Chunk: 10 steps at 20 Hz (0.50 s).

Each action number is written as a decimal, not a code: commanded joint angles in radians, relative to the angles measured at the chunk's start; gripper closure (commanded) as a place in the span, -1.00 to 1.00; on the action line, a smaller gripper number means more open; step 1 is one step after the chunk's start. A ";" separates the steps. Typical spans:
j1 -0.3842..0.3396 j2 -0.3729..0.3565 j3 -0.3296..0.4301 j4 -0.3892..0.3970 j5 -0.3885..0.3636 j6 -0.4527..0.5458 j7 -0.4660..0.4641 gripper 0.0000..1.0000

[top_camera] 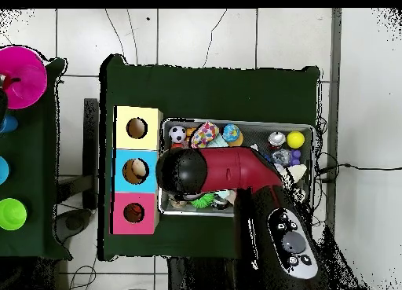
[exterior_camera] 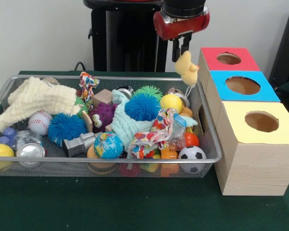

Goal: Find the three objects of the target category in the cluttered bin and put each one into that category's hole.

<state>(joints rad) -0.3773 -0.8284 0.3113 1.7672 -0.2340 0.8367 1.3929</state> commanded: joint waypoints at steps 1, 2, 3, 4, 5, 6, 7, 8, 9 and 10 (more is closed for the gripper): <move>0.029 -0.004 -0.046 -0.008 0.078 0.094 0.246 1.00; 0.037 -0.005 -0.048 -0.002 0.089 0.093 0.250 1.00; 0.045 -0.001 -0.048 -0.002 0.099 0.091 0.253 1.00; 0.054 -0.001 -0.049 0.009 0.113 0.083 0.258 1.00; 0.065 -0.002 -0.051 0.018 0.124 0.071 0.266 1.00; 0.077 -0.003 -0.053 0.027 0.135 0.060 0.275 1.00; 0.089 -0.008 -0.056 0.040 0.148 0.048 0.284 1.00; 0.102 -0.012 -0.061 0.051 0.161 0.039 0.292 1.00; 0.112 -0.018 -0.066 0.066 0.170 0.028 0.297 1.00; 0.121 -0.023 -0.070 0.075 0.180 0.022 0.304 1.00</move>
<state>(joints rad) -0.2993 -0.8369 0.2706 1.7699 -0.1330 0.8427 1.4052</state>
